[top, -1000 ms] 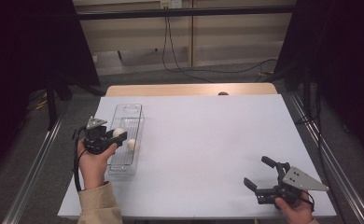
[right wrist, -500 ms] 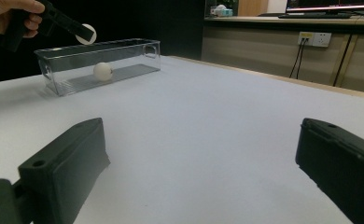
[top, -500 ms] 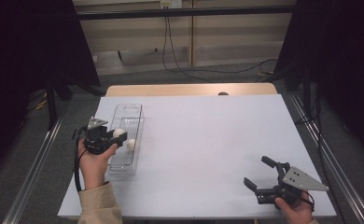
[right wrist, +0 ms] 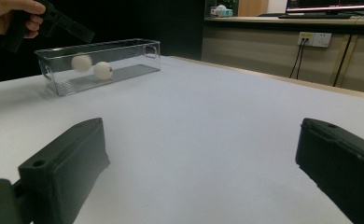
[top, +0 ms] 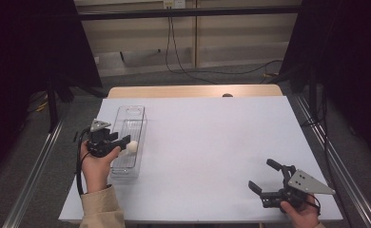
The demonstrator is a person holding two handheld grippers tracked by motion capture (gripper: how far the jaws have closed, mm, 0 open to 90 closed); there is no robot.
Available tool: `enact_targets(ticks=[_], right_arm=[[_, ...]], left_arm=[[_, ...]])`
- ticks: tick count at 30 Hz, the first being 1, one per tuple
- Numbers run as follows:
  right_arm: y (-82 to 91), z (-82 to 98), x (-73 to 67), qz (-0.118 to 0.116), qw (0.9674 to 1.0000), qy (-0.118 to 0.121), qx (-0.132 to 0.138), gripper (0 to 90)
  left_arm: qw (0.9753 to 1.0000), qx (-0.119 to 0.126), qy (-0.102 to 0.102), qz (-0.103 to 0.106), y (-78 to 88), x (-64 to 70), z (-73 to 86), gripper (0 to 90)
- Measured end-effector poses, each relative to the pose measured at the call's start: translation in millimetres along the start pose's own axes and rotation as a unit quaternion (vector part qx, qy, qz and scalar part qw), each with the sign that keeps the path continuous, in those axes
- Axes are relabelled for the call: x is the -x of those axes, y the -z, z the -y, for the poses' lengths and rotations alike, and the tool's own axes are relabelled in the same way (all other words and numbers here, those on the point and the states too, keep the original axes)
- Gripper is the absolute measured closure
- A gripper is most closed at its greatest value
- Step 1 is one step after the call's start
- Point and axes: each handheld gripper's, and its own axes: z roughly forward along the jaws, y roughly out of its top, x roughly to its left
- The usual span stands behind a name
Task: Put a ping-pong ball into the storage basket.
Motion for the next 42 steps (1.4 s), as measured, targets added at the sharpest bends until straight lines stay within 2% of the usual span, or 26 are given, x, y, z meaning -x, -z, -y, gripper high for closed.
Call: enact_targets(ticks=[12,21,32,39,42], right_arm=[[0.3,0.1,0.7,0.001,1.0,-0.001,0.0,1.5],[0.1,-0.4,0.3,0.001,1.0,-0.002,0.001,1.5],[-1.0,-0.5,-0.5,0.0,1.0,-0.001,0.001,1.5],[0.0,-0.7,-0.1,0.002,1.0,-0.002,0.001,1.5],[0.0,-0.8,-0.1,0.002,1.0,-0.002,0.001,1.5]], left_arm=[[1.0,0.008,0.0,-0.004,2.5,1.2,-1.2,33.9],[0.9997,0.021,-0.01,-0.002,3.5,3.5,-1.7,23.6],[0.9987,0.046,-0.014,0.015,13.1,6.3,0.5,7.7],[0.997,0.072,-0.006,0.027,19.2,6.0,6.6,4.8],[0.9964,0.072,-0.014,0.042,20.5,7.1,9.2,4.8]])
